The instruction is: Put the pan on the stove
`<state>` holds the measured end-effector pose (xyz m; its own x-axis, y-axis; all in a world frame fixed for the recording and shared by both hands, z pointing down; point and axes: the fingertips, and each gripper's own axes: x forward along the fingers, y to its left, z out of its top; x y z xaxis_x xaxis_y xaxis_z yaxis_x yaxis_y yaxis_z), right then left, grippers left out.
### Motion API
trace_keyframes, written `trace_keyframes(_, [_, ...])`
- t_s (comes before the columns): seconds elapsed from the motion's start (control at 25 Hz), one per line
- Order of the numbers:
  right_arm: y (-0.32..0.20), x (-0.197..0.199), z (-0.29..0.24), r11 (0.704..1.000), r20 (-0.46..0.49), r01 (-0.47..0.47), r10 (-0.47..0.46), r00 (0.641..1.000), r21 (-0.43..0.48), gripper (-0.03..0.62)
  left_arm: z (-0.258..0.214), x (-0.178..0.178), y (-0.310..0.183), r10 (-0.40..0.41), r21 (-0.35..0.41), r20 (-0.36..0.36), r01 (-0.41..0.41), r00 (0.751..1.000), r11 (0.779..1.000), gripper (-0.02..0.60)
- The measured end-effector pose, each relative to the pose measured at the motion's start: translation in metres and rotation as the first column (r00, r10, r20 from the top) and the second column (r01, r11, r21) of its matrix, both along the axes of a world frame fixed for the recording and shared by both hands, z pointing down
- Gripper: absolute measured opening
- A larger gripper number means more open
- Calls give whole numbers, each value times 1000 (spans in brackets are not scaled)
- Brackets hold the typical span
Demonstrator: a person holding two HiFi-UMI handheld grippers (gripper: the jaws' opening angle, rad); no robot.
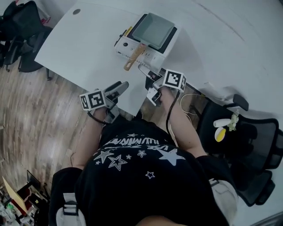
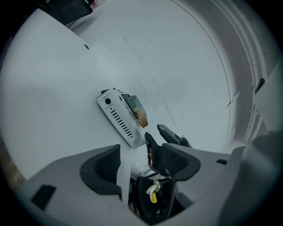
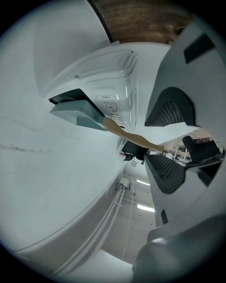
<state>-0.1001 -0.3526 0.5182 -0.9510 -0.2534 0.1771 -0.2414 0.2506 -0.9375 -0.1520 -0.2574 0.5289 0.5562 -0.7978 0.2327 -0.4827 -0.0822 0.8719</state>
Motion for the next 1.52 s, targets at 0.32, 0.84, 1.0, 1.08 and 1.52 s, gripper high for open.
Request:
trace_keyframes(0.32, [26, -1, 8, 995, -91, 68, -61, 994, 77, 166, -4, -2, 34, -28, 3, 18, 27, 999, 1000, 281])
trace_keyframes(0.84, [127, -5, -11, 964, -179, 166, -129, 975, 209, 109, -25, -12, 152, -159, 63, 105, 153, 982, 986, 281])
trace_keyframes(1.0, [163, 0, -22, 931, -226, 220, -157, 962, 290, 86, -28, 0, 190, -193, 79, 147, 183, 970, 980, 277])
trace_keyframes(1.08, [180, 4, -28, 913, -242, 238, -162, 957, 330, 68, -33, 6, 207, -209, 98, 184, 194, 961, 976, 262])
trace_keyframes(1.52, [265, 36, -45, 849, -311, 300, -171, 935, 436, 14, -61, 41, 294, -271, 185, 298, 223, 915, 957, 163])
